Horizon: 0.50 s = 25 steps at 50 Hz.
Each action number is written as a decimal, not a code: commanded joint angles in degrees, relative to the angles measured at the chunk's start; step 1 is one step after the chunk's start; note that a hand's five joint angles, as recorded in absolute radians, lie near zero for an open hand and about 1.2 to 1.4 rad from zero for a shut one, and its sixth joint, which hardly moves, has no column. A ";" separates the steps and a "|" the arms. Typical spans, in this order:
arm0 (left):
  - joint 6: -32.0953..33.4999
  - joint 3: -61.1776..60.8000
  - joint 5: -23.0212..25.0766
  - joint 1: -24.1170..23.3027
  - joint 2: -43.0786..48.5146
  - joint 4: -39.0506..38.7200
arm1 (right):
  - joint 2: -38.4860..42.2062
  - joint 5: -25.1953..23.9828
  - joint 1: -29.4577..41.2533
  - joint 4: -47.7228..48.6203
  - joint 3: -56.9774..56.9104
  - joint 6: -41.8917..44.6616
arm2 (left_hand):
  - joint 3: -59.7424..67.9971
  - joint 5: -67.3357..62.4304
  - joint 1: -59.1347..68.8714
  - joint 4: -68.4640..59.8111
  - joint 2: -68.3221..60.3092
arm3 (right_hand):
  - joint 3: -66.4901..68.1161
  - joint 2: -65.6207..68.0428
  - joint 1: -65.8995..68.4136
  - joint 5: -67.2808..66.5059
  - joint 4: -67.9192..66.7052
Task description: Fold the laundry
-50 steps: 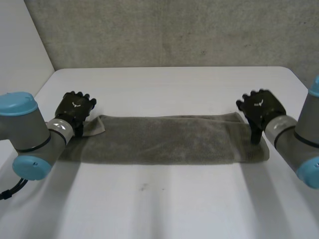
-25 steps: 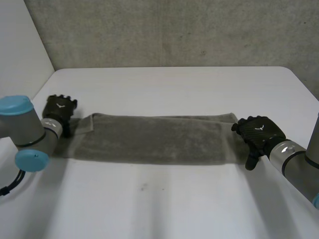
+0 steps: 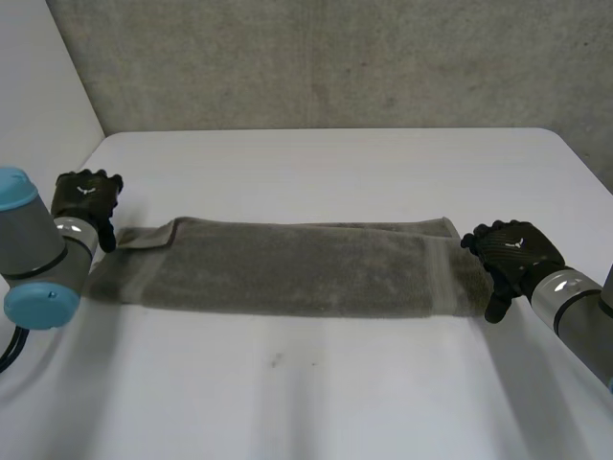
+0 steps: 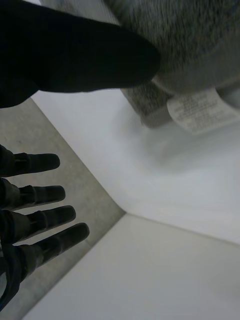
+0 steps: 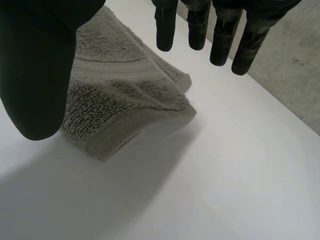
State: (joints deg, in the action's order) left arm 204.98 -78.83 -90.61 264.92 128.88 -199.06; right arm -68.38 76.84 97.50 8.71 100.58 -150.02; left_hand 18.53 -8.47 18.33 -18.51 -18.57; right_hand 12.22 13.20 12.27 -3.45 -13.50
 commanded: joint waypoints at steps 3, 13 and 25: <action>-0.11 -3.08 8.34 -0.99 0.41 -0.01 | 0.27 -1.61 0.06 0.08 0.58 -0.10 | 2.45 -2.51 2.65 -2.47 -2.41 | -2.22 -3.20 -2.27 3.45 3.50; -0.11 2.09 10.54 -0.99 6.55 -1.41 | 0.62 -1.61 0.50 0.08 0.84 -0.01 | 2.79 -2.85 2.98 -2.81 -2.75 | -2.22 -3.20 -2.27 3.45 3.50; -0.20 14.41 2.19 0.16 13.77 -3.87 | 0.97 -1.61 0.50 0.43 1.37 -0.01 | 5.81 -5.88 6.01 -5.83 -5.78 | 0.21 -0.77 0.16 1.02 1.07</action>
State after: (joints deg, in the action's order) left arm 204.91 -71.43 -81.26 264.30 139.11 -201.76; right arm -67.68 75.23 98.05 8.86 101.81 -150.03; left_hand 19.61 -9.62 19.50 -19.64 -19.67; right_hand 12.22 13.20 12.26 -3.46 -13.50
